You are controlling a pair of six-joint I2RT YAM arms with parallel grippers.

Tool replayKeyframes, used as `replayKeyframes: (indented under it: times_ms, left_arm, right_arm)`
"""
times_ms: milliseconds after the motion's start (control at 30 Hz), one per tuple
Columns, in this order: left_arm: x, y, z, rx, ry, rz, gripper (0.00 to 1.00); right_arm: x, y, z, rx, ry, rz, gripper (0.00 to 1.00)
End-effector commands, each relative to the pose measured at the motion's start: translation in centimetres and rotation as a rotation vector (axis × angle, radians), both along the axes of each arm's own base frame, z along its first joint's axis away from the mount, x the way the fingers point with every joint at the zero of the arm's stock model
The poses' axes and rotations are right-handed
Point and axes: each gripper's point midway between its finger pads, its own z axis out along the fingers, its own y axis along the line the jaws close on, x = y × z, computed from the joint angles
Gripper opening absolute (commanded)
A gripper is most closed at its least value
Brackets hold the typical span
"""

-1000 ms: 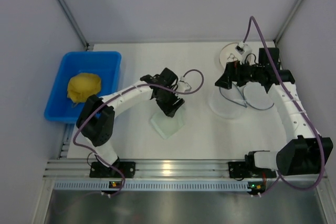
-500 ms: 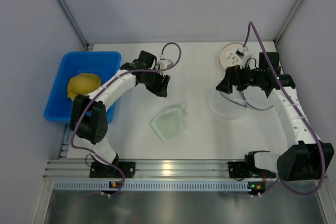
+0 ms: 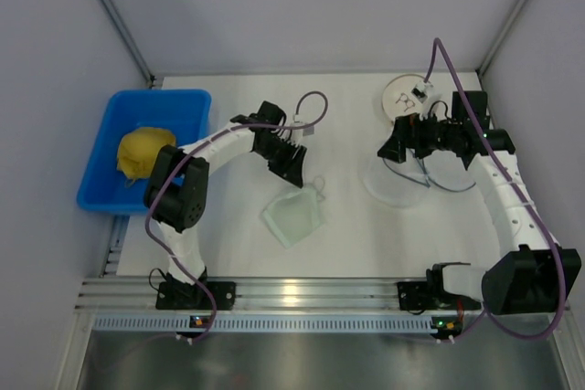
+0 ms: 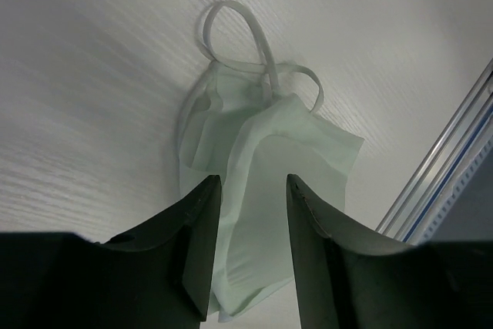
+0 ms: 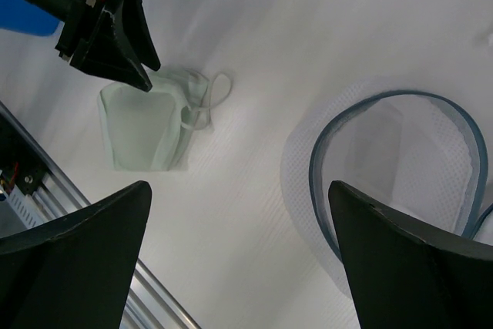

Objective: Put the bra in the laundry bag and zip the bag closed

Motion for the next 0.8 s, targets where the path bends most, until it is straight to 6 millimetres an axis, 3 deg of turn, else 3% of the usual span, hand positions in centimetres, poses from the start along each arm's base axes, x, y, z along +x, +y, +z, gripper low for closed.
replayKeyframes:
  times_ms: [0,133,300,400,533,767]
  left_arm:
    - [-0.9,-1.1,-0.7,-0.029,0.02,-0.047,0.45]
    - [-0.9,-1.1,-1.5,-0.011,0.02,-0.045,0.34]
    - [-0.3,-0.7,-1.7,0.016,-0.003,-0.036,0.28]
    - [-0.1,-0.5,-1.8,0.033,-0.016,-0.033,0.18]
    - [0.2,0.0,-0.8,0.042,-0.07,-0.033,0.38]
    - [0.5,0.8,-0.2,0.065,-0.114,-0.025,0.44]
  right_arm:
    - [0.4,-0.5,0.5,-0.01,-0.022,0.001,0.99]
    - [0.5,-0.5,0.4,-0.008,-0.016,0.0,0.99]
    - [0.6,-0.4,0.4,-0.002,-0.01,0.004,0.99]
    - [0.6,-0.5,0.6,-0.002,-0.015,0.002,0.99]
    - [0.3,-0.5,0.6,-0.005,-0.008,0.008,0.99]
    - [-0.1,-0.5,0.1,-0.004,0.005,0.013,1.0]
